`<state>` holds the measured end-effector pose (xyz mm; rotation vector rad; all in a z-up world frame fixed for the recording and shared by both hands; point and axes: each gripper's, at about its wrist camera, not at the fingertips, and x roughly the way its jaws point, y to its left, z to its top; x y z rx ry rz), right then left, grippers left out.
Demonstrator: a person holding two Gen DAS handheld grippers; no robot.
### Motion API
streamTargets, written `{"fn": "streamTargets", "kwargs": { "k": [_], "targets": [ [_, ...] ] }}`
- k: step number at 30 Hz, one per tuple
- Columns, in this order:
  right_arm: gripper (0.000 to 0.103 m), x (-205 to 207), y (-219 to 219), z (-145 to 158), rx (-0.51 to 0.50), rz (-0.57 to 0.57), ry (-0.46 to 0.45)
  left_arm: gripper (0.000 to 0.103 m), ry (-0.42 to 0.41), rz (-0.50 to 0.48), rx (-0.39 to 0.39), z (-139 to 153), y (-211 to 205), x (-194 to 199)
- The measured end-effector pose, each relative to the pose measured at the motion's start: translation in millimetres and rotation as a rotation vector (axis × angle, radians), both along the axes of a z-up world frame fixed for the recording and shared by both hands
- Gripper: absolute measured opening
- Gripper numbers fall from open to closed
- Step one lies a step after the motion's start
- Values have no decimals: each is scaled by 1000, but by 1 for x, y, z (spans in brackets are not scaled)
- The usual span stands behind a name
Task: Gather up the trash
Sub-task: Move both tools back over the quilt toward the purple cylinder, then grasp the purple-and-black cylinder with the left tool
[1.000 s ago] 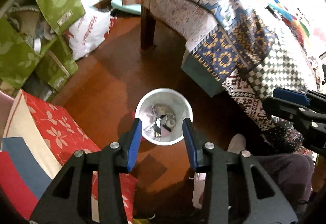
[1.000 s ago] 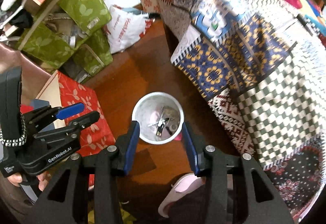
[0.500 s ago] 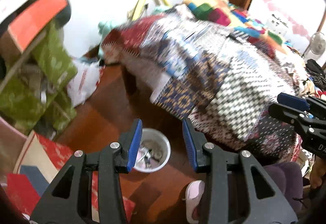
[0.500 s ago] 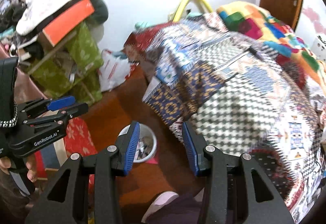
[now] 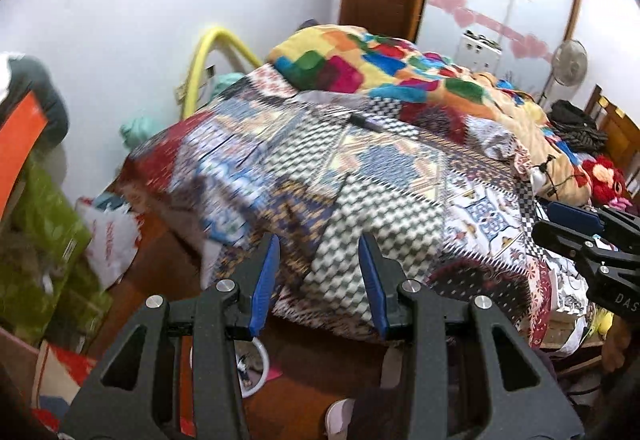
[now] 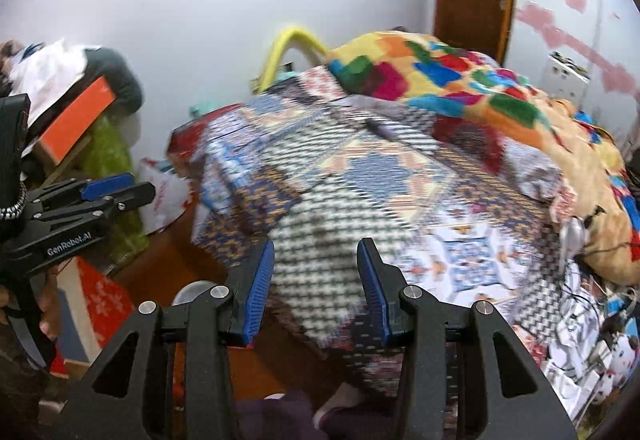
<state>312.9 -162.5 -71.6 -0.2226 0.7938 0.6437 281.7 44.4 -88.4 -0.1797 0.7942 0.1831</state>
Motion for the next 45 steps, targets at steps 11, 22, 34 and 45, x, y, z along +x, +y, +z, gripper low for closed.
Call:
{"fn": "streamTargets", "kwargs": {
  "k": [11, 22, 34, 45],
  "targets": [
    [40, 77, -81, -26, -33, -214, 23, 44, 4, -115, 18, -3, -46, 93],
    [39, 170, -101, -90, -13, -319, 153, 45, 74, -177, 8, -62, -59, 168],
    [32, 259, -80, -165, -37, -377, 203, 45, 101, -71, -52, -123, -27, 276],
    [19, 260, -71, -170, -87, -344, 73, 45, 102, -5, -127, -145, -18, 360]
  ]
}}
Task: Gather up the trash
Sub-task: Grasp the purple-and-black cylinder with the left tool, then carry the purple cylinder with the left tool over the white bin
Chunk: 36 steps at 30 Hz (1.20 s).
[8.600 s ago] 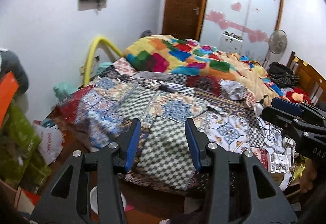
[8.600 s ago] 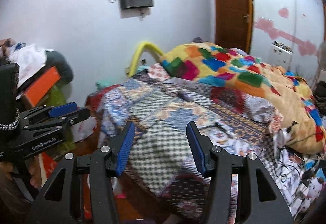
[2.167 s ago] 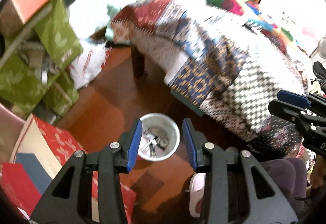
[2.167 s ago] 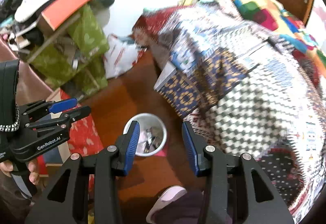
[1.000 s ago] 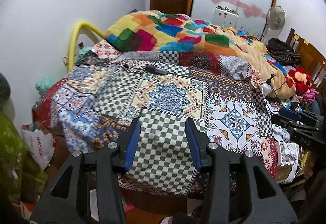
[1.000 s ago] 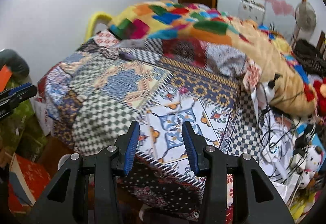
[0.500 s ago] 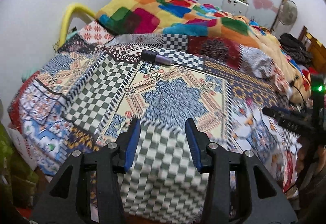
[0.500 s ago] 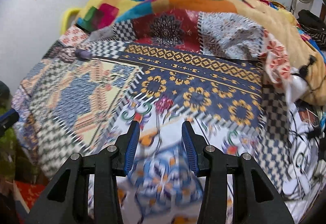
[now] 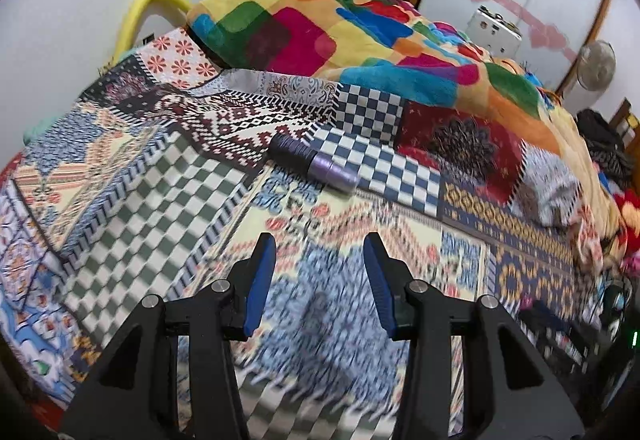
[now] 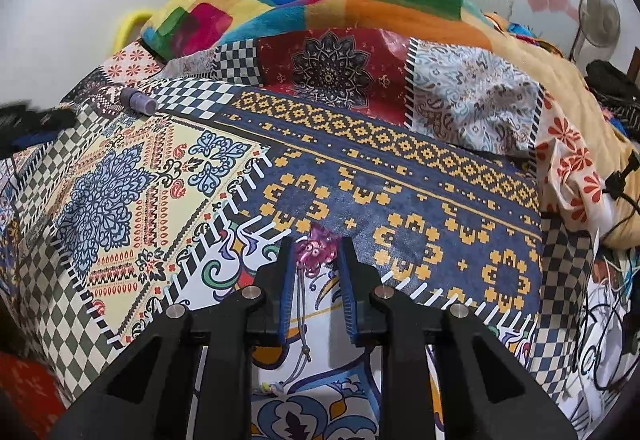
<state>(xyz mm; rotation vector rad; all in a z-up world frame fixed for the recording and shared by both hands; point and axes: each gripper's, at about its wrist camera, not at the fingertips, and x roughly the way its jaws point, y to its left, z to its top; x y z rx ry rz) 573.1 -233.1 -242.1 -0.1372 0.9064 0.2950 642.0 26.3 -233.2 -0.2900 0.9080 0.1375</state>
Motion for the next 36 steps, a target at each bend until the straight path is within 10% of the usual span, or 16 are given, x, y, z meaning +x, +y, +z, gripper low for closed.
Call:
{"fn": "streamTargets", "kwargs": {
  "k": [8, 19, 24, 36],
  "targets": [
    [19, 7, -12, 7, 52, -5, -28, 45, 29, 88, -76, -14, 6, 58],
    [19, 10, -27, 11, 93, -12, -50, 43, 76, 302, 59, -55, 5, 105],
    [19, 9, -31, 11, 111, -15, -35, 23, 76, 240, 155, -57, -6, 100],
    [19, -19, -25, 46, 103, 16, -25, 22, 51, -135, 54, -6, -47, 26]
  ]
}}
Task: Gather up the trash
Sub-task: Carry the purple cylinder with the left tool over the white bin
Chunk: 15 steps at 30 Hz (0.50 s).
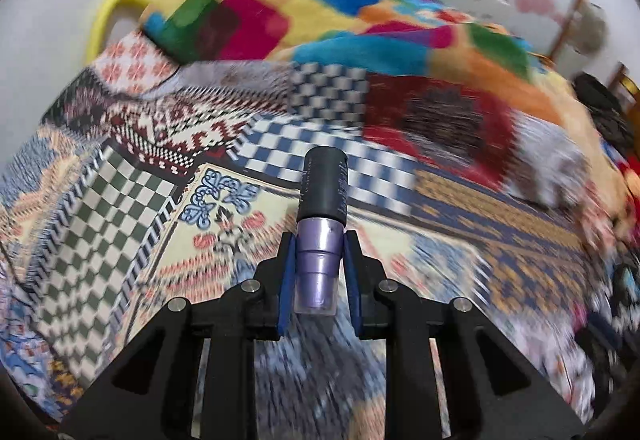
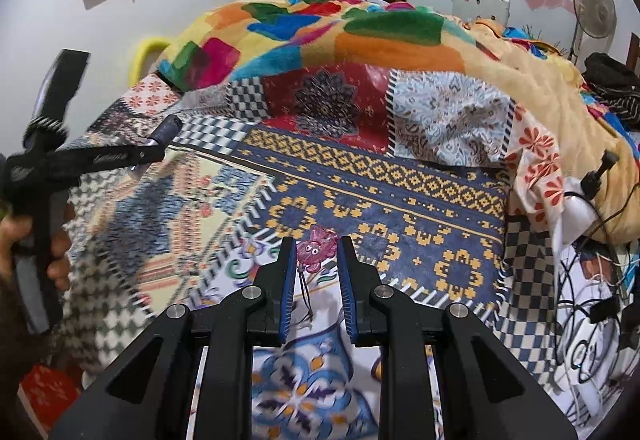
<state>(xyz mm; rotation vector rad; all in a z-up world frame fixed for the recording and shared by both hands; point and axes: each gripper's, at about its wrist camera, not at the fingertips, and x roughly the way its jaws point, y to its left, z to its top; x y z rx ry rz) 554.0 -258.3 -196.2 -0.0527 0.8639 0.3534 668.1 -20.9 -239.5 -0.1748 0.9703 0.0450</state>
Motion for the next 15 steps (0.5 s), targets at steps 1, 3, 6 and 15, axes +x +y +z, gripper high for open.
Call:
{"fn": "streamTargets", "kwargs": {
  "k": [1, 3, 6, 15],
  "targets": [
    [19, -5, 1, 9, 1, 4, -5, 22, -11, -21, 2, 11, -6, -11],
    [19, -13, 2, 23, -1, 7, -17, 22, -39, -58, 10, 34, -15, -34],
    [19, -29, 6, 49, 7, 16, -41, 22, -77, -102, 18, 69, -26, -72],
    [19, -90, 26, 118, 14, 67, -123, 22, -167, -124, 43, 148, -20, -178]
  ]
}}
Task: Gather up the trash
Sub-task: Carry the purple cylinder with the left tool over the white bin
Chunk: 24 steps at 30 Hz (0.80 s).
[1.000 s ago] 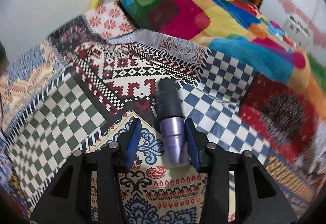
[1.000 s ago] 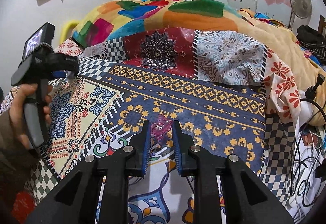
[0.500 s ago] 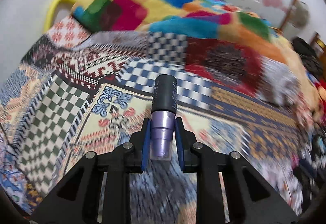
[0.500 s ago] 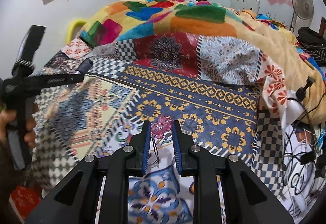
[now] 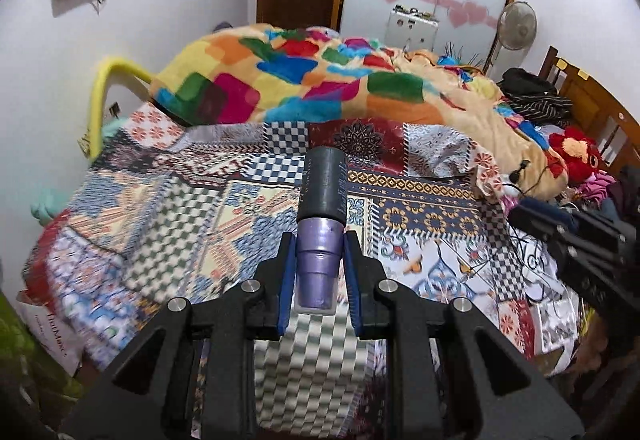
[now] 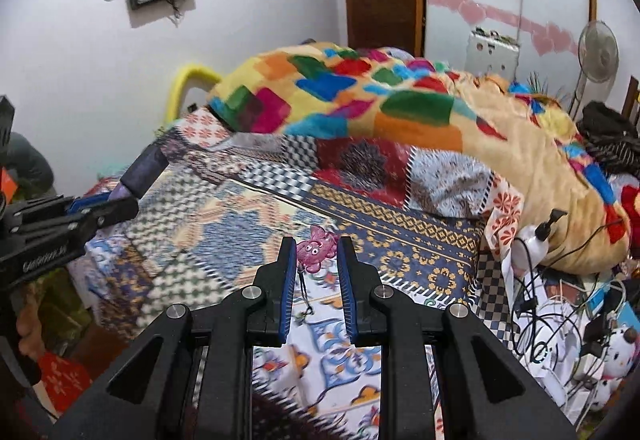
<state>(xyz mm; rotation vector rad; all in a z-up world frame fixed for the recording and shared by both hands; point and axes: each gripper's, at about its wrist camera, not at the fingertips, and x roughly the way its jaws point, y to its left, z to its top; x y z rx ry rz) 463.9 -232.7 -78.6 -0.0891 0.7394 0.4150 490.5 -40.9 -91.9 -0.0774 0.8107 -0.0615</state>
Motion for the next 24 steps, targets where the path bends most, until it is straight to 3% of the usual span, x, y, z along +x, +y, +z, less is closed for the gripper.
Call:
{"fn": "streamTargets", "kwargs": {
  "k": [12, 24],
  "targets": [
    [19, -84, 41, 47, -15, 99, -57, 22, -49, 102, -6, 42, 56, -132],
    [19, -156, 117, 48, 1, 259, -42, 22, -66, 280, 3, 46, 136, -244]
  ]
}}
